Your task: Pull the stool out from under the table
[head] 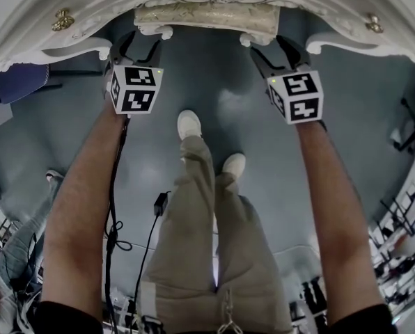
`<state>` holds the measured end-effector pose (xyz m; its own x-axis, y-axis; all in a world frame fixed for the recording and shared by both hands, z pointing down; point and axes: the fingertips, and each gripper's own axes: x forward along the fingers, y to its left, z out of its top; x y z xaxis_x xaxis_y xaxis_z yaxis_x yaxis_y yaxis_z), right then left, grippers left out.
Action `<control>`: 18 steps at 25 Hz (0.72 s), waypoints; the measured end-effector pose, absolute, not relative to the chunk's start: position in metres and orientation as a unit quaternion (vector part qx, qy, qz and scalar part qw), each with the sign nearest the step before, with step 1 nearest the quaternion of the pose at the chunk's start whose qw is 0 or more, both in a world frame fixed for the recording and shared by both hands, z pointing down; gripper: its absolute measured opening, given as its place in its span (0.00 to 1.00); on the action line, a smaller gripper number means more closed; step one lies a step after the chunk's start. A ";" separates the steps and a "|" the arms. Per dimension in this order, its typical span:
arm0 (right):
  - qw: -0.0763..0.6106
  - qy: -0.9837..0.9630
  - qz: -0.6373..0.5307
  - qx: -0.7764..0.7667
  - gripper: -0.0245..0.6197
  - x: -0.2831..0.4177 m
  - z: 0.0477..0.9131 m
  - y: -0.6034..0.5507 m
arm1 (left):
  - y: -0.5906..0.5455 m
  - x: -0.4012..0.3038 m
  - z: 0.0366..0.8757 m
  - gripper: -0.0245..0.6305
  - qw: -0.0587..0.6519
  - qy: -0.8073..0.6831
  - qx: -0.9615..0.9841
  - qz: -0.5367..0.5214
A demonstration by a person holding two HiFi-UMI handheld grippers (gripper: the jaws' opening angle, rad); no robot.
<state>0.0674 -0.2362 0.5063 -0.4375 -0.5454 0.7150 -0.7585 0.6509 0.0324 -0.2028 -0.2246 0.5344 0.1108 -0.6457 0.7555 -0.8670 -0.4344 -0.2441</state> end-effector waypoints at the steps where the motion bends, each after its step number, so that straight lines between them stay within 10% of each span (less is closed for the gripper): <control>1: 0.367 -0.832 0.146 0.390 0.42 0.067 0.510 -0.238 | -0.227 -0.207 0.541 0.40 0.135 -0.515 0.730 0.428; 18: 0.411 -0.806 0.151 0.398 0.43 0.070 0.533 -0.265 | -0.268 -0.244 0.579 0.41 0.058 -0.480 0.676 0.556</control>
<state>0.0701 -0.2654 0.5326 -0.3446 -0.5176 0.7832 -0.7660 0.6374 0.0842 -0.2439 -0.2683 0.5791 -0.0792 -0.5843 0.8077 -0.7140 -0.5322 -0.4550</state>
